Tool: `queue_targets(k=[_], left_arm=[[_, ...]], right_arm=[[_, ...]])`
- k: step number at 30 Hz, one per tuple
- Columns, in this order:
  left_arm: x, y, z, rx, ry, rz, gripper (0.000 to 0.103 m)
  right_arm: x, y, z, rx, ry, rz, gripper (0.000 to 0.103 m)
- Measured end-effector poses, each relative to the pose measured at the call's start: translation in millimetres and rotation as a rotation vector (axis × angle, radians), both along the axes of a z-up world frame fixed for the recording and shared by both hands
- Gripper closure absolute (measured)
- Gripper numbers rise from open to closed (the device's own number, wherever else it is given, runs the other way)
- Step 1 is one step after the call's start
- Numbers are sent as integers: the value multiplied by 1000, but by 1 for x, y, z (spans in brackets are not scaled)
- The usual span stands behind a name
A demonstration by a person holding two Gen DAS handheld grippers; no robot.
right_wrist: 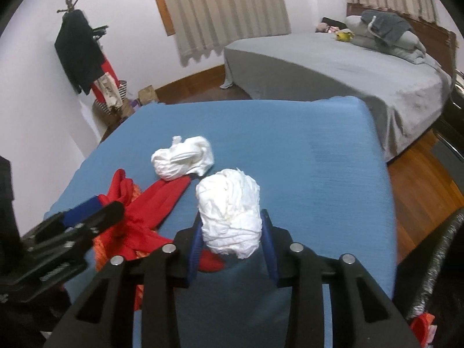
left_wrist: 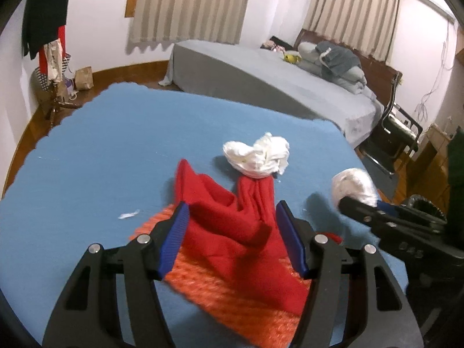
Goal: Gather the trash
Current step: 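Grasp the red glove with the left gripper while the right gripper grasps the white cloth, then carry the red glove and white cloth into the bin and release both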
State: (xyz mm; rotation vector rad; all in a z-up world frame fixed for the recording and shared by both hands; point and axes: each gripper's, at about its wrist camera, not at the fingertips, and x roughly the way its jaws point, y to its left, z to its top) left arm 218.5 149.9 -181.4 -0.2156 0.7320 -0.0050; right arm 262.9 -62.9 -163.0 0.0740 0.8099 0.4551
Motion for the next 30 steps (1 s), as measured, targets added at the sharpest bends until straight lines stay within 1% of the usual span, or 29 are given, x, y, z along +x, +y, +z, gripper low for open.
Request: queue_targets(k=[2,3,4,5,6,7,12,16,18,25,30], left_arm=[[7,-4,-6,-12,24,-11,56],[9,-6,-8,-8,30,-13,59],[11,-8,-9,0,32,-14,65],[12,-9,-9,-3,29,-22,80],[12,-9,-8,-3,27,-26,89],[12,-10,-7,11,26,-22,93],[-1,-13,13,32,-46,-23,95],[-20,-16,43,7,-130,-33,95],[-30,-21,55,5,-158,-41,95],[-56,-46,86,-10,-209,-79,95],[-70,-71,98,-15,-222,-122,95]], right_arm=[[-3,-5,1,1,-1,-6,66],[-3,-3,1,-1,-1,-8,66],[-3,-4,1,-3,0,-8,66],[-4,-5,0,-3,1,-8,66],[-5,-5,0,-2,3,-8,66],[-7,-4,0,-1,2,-7,66],[-13,-6,7,11,-16,-2,66],[-20,-14,18,34,-40,-8,66],[-25,-19,26,46,-55,-14,66],[-43,-46,54,72,-105,-44,66],[-63,-71,65,65,-128,-69,67]])
